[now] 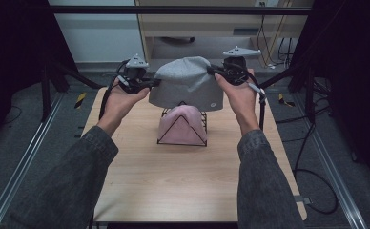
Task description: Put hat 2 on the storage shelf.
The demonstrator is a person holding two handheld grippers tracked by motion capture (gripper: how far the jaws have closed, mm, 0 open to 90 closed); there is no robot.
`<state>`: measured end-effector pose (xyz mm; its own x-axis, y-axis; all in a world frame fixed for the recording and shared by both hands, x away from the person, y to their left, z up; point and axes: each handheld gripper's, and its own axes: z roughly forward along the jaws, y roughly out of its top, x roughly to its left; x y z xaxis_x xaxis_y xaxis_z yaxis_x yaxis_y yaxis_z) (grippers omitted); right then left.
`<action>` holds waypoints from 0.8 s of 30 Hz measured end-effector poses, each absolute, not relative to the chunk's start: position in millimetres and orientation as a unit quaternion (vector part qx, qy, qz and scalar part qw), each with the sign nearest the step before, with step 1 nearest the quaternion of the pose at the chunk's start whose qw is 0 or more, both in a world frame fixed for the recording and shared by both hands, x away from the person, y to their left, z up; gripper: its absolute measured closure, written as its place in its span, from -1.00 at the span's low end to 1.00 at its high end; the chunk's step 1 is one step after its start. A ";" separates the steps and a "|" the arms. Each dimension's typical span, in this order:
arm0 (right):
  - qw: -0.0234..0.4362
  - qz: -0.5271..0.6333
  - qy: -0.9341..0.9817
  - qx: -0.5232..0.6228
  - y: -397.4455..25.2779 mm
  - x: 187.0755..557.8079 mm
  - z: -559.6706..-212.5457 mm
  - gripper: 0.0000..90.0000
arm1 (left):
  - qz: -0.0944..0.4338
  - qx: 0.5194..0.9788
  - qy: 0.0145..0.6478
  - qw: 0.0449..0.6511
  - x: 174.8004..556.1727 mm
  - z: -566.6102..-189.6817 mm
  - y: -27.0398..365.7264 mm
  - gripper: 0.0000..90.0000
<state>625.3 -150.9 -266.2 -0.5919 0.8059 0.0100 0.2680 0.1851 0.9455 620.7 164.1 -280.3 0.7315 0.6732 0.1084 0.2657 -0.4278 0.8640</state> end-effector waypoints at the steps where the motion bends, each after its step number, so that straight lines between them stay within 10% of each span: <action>1: 0.257 0.522 0.723 0.373 -151.2 624.3 -267.2 0.90 | 0.226 0.815 0.288 0.449 620.3 -281.8 163.9 0.94; 24: 0.254 0.518 0.722 0.382 -153.2 614.8 -288.5 0.90 | 0.235 0.812 0.300 0.442 617.2 -297.5 156.5 0.94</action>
